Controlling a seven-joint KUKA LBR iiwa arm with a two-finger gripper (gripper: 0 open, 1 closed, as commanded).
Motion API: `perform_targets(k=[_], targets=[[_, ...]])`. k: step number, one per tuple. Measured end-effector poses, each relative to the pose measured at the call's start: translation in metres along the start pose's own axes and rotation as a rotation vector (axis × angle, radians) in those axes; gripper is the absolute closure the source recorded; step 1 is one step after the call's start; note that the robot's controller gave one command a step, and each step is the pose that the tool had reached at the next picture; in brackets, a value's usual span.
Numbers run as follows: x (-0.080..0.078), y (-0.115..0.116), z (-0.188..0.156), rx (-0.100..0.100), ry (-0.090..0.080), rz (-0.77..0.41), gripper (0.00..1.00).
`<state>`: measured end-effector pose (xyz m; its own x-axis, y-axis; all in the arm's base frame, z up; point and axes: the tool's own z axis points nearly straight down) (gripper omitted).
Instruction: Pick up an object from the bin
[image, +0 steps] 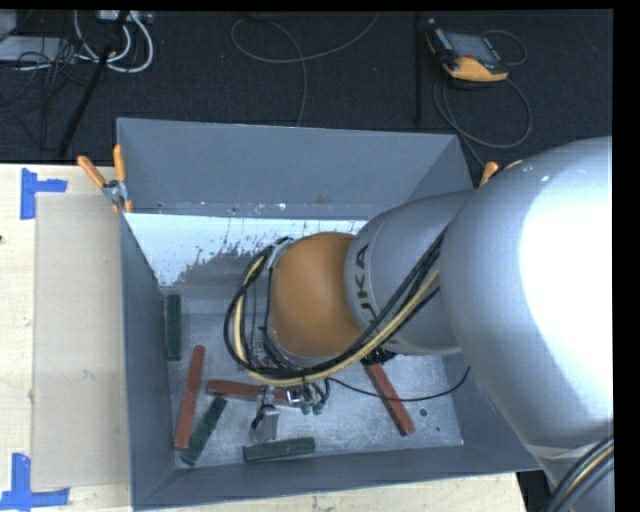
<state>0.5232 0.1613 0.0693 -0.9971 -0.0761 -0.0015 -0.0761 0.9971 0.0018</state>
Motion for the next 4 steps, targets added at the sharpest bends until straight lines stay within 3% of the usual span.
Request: perform_targets(k=[1,2,3,4], targets=[[0.001,-0.002,0.000,0.002,0.002,0.004,1.00],[0.001,-0.002,0.000,0.002,0.002,0.005,0.00],[0.000,-0.002,0.000,0.001,0.002,0.006,1.00],[-0.004,0.013,-0.161,-0.001,-0.006,0.009,1.00]])
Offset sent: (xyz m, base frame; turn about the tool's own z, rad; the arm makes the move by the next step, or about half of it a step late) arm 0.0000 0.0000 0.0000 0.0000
